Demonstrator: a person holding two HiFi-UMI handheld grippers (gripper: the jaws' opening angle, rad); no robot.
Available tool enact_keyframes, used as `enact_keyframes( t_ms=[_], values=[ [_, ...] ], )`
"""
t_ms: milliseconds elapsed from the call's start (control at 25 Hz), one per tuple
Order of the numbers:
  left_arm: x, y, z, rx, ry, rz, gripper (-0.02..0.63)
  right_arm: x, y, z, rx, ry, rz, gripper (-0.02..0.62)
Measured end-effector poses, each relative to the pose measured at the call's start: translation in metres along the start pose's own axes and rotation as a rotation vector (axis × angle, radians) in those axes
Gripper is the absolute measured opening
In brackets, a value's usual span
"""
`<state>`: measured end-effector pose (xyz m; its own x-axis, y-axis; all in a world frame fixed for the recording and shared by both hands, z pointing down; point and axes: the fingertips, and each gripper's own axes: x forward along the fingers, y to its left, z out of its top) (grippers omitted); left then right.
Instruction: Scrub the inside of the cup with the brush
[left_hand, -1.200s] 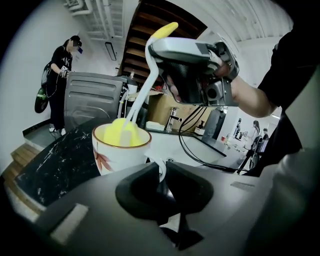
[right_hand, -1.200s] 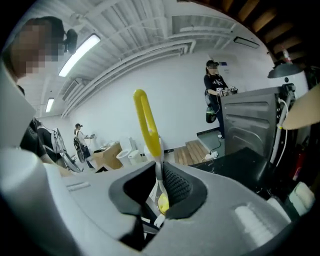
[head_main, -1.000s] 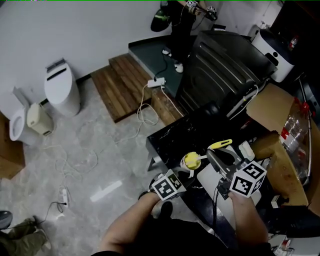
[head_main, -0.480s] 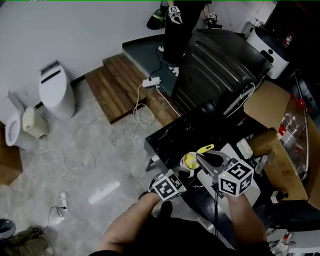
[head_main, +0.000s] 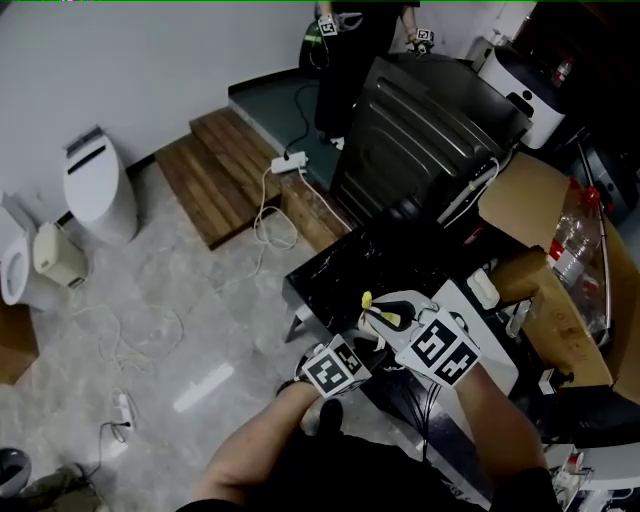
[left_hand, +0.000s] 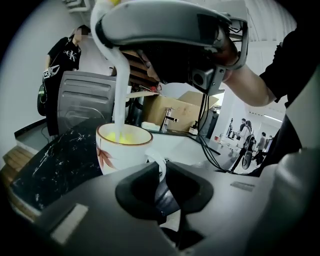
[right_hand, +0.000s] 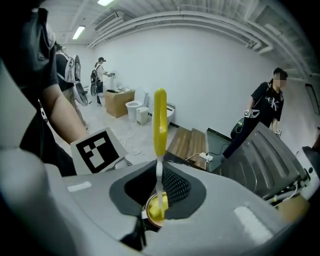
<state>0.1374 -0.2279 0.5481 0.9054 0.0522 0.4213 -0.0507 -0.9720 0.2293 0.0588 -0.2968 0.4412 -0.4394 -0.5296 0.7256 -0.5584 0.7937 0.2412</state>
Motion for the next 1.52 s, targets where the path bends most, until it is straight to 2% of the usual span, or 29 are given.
enact_keyframes(
  t_ms=[120, 360, 520, 880, 960, 1080, 1200, 1400, 1520],
  values=[
    [0.0, 0.002, 0.002, -0.003, -0.01, 0.005, 0.063, 0.003, -0.014, -0.003, 0.099, -0.017, 0.002, 0.038],
    [-0.001, 0.002, 0.003, -0.011, -0.03, 0.009, 0.063, -0.013, -0.041, -0.013, 0.555, -0.16, 0.099, 0.06],
    [0.0, 0.001, 0.001, -0.013, -0.022, 0.009, 0.063, -0.023, -0.065, -0.026, 0.693, -0.209, 0.067, 0.054],
    [-0.002, 0.002, 0.001, -0.039, -0.025, 0.015, 0.064, -0.035, -0.086, -0.042, 0.921, -0.333, 0.126, 0.06],
    [-0.002, 0.001, 0.0, -0.042, -0.021, 0.014, 0.064, -0.04, -0.085, -0.048, 1.019, -0.389, 0.143, 0.06],
    [-0.002, 0.001, 0.0, -0.039, -0.02, 0.016, 0.064, -0.053, -0.083, -0.048, 1.172, -0.537, 0.189, 0.063],
    [-0.004, 0.002, 0.002, -0.032, -0.027, 0.025, 0.064, -0.07, -0.083, -0.056, 1.213, -0.616, 0.133, 0.063],
    [-0.007, 0.004, 0.0, -0.013, -0.02, 0.03, 0.064, -0.104, -0.085, -0.07, 1.183, -0.668, -0.039, 0.046],
    [-0.007, 0.003, -0.002, -0.017, -0.018, 0.036, 0.064, -0.128, -0.087, -0.077, 1.165, -0.699, -0.104, 0.038]
  ],
)
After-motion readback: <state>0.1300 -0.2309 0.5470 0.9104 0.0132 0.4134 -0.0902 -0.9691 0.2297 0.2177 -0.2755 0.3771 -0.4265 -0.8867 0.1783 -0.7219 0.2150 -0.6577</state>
